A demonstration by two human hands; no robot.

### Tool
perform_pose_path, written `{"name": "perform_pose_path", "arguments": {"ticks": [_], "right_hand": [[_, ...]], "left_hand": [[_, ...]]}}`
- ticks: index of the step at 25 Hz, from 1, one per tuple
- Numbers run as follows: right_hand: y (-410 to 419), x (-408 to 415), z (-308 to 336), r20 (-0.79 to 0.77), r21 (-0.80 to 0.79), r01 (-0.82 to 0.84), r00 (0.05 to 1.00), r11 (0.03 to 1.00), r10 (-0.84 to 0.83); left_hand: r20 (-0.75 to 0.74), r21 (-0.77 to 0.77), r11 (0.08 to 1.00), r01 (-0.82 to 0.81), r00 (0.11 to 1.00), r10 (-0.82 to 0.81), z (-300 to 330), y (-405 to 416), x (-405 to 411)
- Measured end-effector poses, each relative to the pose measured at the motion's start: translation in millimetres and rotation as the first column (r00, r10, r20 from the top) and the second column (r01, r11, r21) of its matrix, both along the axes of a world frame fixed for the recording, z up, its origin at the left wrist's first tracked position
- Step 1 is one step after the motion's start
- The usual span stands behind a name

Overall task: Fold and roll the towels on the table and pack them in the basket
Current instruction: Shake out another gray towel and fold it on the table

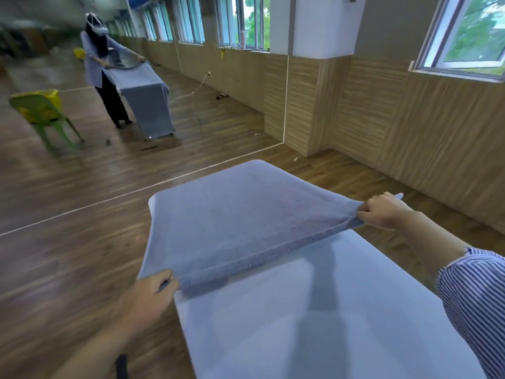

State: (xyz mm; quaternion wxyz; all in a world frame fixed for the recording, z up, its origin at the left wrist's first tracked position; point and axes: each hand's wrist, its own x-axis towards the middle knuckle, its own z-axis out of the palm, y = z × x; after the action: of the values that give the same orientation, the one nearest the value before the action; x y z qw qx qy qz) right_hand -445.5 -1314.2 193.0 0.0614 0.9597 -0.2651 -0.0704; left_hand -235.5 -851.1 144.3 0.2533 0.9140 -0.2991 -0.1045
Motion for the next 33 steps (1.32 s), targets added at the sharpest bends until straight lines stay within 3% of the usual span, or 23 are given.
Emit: {"name": "perform_pose_path", "arguments": {"ticks": [10, 17, 23, 33], "right_hand": [[67.4, -153.7, -9.4, -0.091, 0.008, -0.020, 0.996, 1.000, 0.020], [93.9, -267.1, -21.7, -0.157, 0.057, 0.015, 0.988, 0.998, -0.006], [64.5, -339.9, -42.4, -0.218, 0.070, -0.018, 0.975, 0.997, 0.033], [24.6, -410.5, -115.8, -0.273, 0.174, -0.183, 0.935, 0.968, 0.226]], "left_hand": [[-0.005, 0.204, 0.976, -0.082, 0.996, 0.084, -19.8, 67.3, -189.2], [-0.076, 0.236, 0.967, -0.094, 0.990, 0.115, -42.7, 103.6, -300.3], [-0.132, 0.199, 0.970, -0.140, 0.977, 0.168, -68.6, 80.3, -394.6], [-0.033, 0.220, 0.912, -0.346, 0.932, 0.361, -131.4, 32.8, -518.0]]}}
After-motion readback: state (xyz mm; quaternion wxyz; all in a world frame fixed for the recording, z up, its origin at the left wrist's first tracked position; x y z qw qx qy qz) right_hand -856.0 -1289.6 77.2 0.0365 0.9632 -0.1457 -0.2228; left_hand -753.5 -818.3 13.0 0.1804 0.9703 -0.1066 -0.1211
